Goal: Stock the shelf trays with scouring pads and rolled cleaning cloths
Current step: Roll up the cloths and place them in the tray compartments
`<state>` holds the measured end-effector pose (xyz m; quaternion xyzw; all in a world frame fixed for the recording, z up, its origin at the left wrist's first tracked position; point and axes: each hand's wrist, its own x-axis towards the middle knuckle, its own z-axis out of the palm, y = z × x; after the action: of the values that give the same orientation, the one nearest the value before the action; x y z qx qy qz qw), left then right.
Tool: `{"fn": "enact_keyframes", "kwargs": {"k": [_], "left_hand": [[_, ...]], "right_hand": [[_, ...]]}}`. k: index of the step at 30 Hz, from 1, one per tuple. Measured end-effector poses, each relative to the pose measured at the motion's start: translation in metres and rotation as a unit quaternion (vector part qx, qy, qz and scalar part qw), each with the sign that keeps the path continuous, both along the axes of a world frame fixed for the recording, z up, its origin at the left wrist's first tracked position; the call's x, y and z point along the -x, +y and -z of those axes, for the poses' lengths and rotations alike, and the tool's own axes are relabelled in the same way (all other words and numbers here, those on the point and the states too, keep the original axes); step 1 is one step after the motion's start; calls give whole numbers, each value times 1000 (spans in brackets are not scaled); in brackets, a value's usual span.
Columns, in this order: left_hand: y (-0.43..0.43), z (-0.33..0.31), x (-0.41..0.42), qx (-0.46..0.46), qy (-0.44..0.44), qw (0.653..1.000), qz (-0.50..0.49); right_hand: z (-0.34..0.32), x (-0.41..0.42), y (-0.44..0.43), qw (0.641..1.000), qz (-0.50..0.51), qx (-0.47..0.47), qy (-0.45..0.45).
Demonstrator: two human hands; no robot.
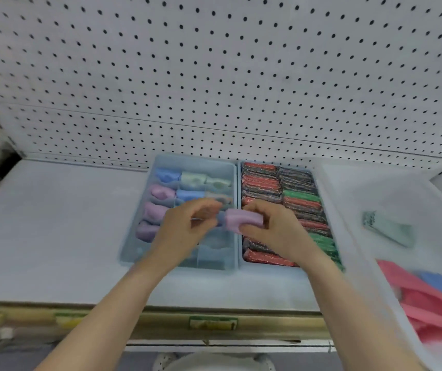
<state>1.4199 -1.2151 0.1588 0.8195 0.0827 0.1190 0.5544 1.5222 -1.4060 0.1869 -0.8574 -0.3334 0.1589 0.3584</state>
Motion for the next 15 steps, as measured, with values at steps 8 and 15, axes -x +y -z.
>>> {"fn": "enact_keyframes", "kwargs": {"k": [8, 15], "left_hand": [[47, 36, 59, -275, 13, 959, 61], [46, 49, 57, -349, 44, 935, 34]], "right_hand": [[31, 38, 36, 990, -28, 23, -140], [54, 30, 77, 892, -28, 264, -366]]}}
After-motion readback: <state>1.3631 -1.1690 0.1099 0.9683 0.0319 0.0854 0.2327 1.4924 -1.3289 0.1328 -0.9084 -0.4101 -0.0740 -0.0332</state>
